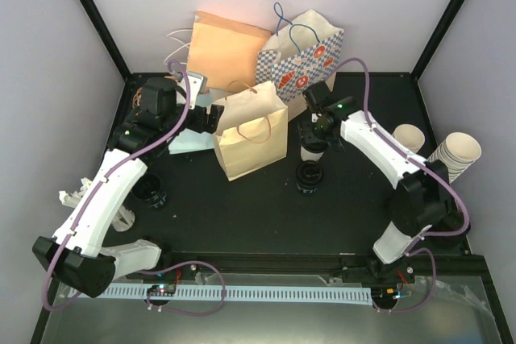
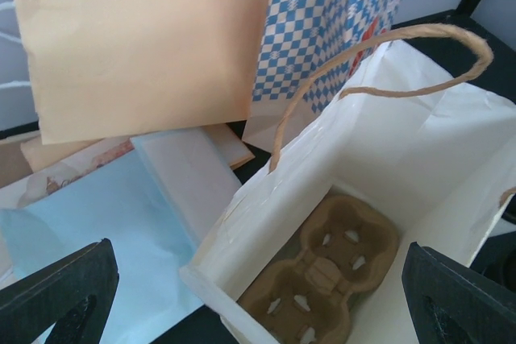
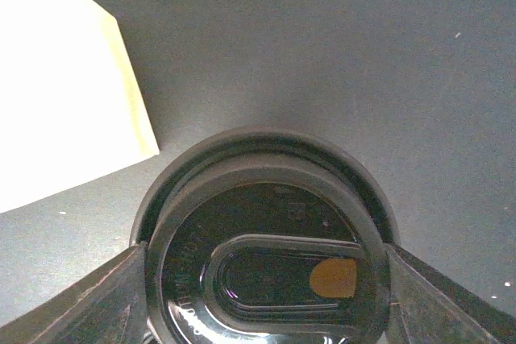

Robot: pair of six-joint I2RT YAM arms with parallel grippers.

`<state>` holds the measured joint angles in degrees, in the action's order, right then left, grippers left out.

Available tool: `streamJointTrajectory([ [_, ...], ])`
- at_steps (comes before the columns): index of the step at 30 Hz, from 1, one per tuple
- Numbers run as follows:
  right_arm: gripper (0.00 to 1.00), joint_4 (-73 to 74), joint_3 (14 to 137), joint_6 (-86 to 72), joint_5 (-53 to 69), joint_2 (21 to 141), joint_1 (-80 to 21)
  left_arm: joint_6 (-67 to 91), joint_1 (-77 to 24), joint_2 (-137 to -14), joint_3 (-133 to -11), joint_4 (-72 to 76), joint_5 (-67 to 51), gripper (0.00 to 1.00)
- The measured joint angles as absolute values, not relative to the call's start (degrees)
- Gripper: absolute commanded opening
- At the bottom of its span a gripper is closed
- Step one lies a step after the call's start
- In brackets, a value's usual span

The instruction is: Pack the takeout coffee

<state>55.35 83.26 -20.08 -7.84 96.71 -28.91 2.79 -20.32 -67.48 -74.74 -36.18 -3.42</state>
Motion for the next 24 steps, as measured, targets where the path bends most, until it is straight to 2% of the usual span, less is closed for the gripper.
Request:
streamJointTrajectory([
  [9,0.77,56.58,87.05,-17.8,-8.86,85.58,-28.91,-6.35,-20.32,-68.86,-75.48,-34.04,-9.3,0.98],
  [17,0.77,57.01,93.27,-16.08,-7.35,78.78,-28.91,-14.96,-18.65,-78.83,-82.94,-35.05,-14.61,0.88],
  [21,0.77,56.97,94.63,-14.98,-4.99,74.81,-28.91,-17.72,-16.93,-86.8,-90.76,-39.72,-17.87,0.78],
  [24,0.76,56.45,95.24,-14.15,-2.52,72.03,-28.91,-19.77,-16.43,-91.46,-95.96,-43.92,-20.01,0.62],
])
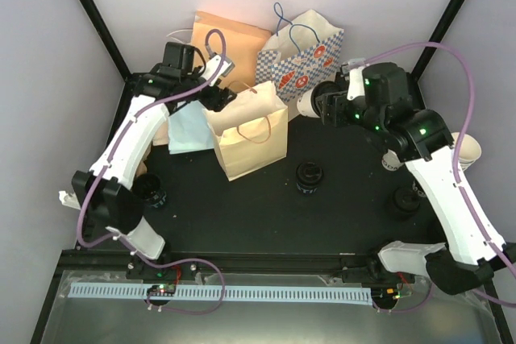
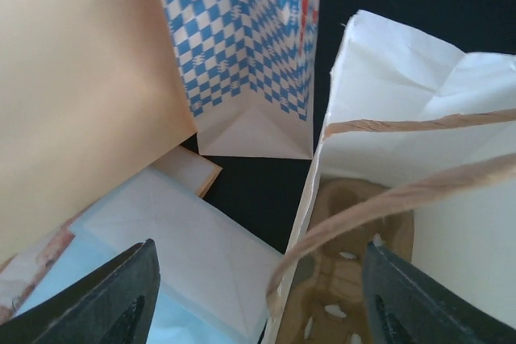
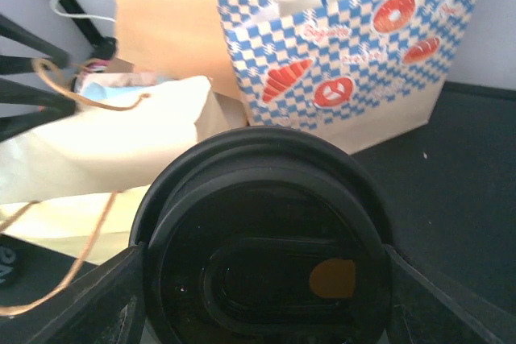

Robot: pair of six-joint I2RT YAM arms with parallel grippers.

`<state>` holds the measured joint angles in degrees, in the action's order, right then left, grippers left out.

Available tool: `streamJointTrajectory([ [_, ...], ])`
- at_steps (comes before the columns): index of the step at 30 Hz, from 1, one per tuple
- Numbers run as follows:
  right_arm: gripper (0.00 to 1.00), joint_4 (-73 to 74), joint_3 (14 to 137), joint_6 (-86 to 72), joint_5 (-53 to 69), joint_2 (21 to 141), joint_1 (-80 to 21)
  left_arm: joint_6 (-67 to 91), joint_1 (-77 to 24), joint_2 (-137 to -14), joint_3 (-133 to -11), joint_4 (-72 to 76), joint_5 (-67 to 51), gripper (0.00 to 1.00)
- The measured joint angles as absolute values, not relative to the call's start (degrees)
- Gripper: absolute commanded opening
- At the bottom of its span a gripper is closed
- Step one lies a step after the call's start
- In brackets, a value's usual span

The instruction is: Pack the takeout coffee

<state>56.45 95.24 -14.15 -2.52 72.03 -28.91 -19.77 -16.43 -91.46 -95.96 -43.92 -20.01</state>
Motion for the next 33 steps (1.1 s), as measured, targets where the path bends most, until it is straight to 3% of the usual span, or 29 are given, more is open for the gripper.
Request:
streamJointTrajectory([
  [2,0.76,56.14,95.83,-13.76,-0.84,70.89,-28.91,-21.08,-16.23,-93.65,-98.94,-46.74,-21.63,0.52],
  [7,0.76,55.24,97.17,-12.88,3.92,70.08,-28.91,-23.86,-16.08,-96.44,-102.76,-51.13,-26.13,0.48],
  [10,0.76,54.46,97.27,-12.49,6.72,70.02,-28.91,-24.97,-16.08,-97.34,-103.02,-52.93,-28.16,0.4],
  [16,0.75,51.62,97.27,-12.29,12.84,70.04,-28.91,-26.15,-16.08,-100.51,-103.74,-57.25,-30.06,0.03],
  [26,0.73,49.23,98.02,-11.79,18.22,73.1,-29.52,-27.16,-16.34,-102.83,-109.23,-61.6,-29.69,0.02],
  [33,0.71,49.08,98.5,-10.11,18.26,74.61,-32.12,-26.76,-18.48,-92.97,-100.73,-57.65,-28.29,0.02],
])
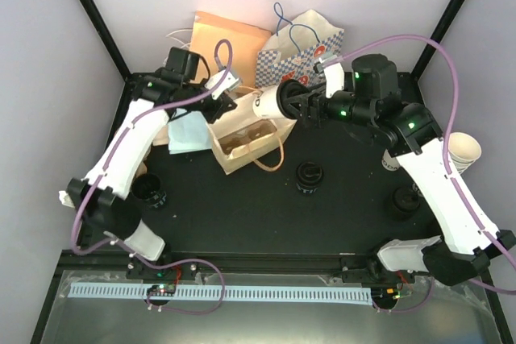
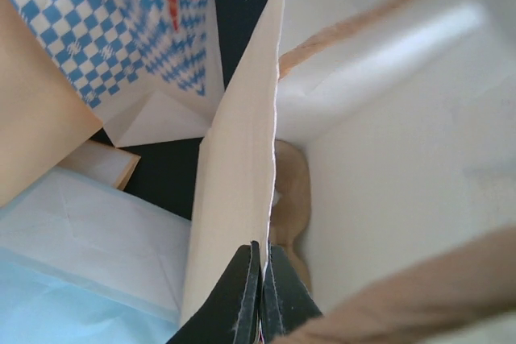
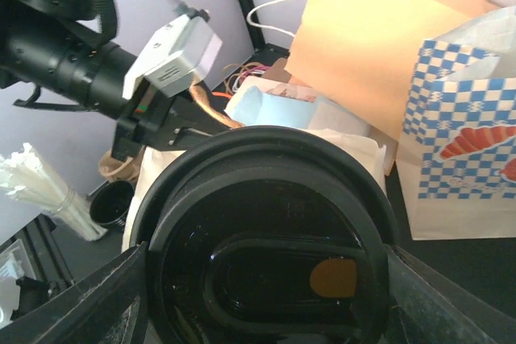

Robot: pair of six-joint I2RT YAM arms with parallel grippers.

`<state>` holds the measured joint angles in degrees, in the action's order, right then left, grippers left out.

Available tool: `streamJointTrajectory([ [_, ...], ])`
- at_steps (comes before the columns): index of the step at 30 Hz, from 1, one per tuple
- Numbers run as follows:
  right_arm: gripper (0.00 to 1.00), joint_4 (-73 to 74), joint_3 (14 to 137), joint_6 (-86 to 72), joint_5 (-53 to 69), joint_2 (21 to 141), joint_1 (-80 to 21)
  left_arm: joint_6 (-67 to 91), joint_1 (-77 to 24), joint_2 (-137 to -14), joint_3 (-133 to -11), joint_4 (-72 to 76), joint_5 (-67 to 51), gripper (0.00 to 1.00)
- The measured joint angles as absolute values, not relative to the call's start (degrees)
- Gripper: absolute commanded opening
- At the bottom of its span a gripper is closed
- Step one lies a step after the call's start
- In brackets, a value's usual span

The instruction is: Pack the takeout coffee

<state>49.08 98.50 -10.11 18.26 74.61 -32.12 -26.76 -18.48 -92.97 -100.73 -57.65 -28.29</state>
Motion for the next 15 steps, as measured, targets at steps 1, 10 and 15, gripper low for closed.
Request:
streamJointTrajectory([
  [1,0.71,49.04,98.48,-9.89,18.02,74.65,-32.67,-26.76,-19.2,-90.59,-98.54,-56.07,-27.83,0.02],
  [10,0.71,46.74,88.31,-8.69,15.53,70.06,-37.28,-26.52,-25.63,-71.26,-79.85,-43.18,-18.37,0.02],
  [15,0.7,44.38,80.95,-7.51,12.84,64.77,-41.89,-26.35,-29.41,-66.26,-73.93,-40.12,-11.73,0.02],
])
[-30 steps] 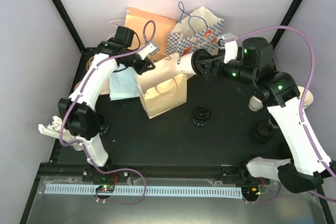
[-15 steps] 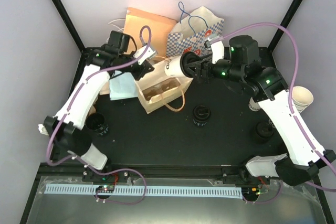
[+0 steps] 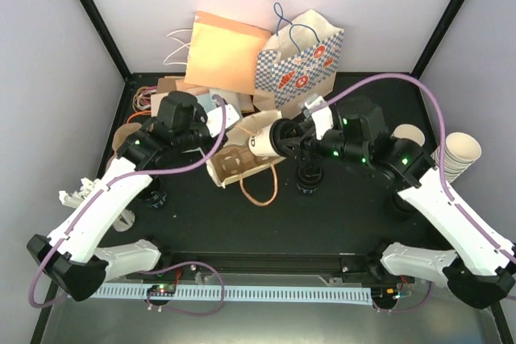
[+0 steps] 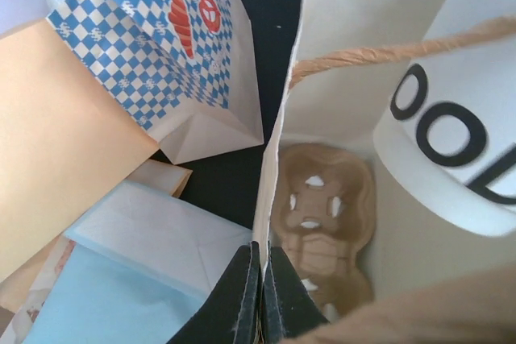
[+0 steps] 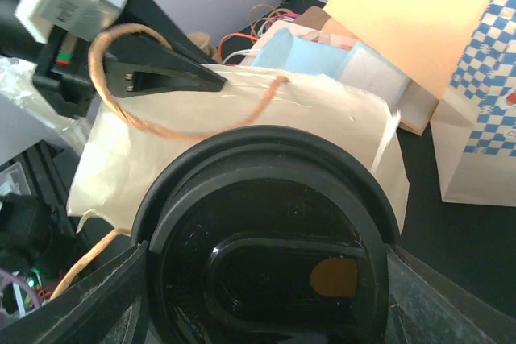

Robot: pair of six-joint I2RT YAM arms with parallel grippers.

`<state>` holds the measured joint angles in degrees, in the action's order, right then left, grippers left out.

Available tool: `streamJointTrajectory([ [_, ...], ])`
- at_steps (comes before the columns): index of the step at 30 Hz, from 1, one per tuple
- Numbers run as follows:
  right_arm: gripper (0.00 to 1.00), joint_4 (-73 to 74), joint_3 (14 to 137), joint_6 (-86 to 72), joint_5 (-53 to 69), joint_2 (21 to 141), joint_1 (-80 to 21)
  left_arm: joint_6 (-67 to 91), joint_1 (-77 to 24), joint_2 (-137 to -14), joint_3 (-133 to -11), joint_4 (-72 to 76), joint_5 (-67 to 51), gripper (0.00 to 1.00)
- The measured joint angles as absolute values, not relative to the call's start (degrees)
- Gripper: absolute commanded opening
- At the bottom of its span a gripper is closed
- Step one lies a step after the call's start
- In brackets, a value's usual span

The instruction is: Pack the takeout coffee

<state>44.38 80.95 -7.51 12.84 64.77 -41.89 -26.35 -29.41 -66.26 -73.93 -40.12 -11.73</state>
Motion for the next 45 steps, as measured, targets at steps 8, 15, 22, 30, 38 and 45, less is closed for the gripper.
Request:
streamJointTrajectory([
  [8,0.69,43.62,79.09,-6.5,6.7,63.83,-48.73,-26.2,-32.49,-64.97,-72.12,-40.62,-5.3,0.01],
  [15,0.7,43.86,81.89,-4.84,0.89,69.43,-55.46,-25.32,-32.77,-64.88,-72.1,-41.12,-4.89,0.01],
  [22,0.7,44.75,86.94,-2.85,-5.43,75.05,-59.94,-23.35,-33.06,-65.58,-72.12,-42.46,-4.93,0.02],
  [30,0.7,43.83,86.3,-2.22,-8.78,75.64,-60.31,-20.84,-33.1,-66.83,-72.23,-43.75,-5.74,0.02],
  [38,0.69,42.17,83.92,-2.31,-11.6,78.72,-60.29,-20.78,-33.1,-66.83,-72.29,-43.75,-6.68,0.02],
  [45,0.69,41.32,78.83,-2.48,-11.51,79.26,-60.31,-20.51,-33.1,-66.0,-72.86,-44.14,-6.42,0.02],
])
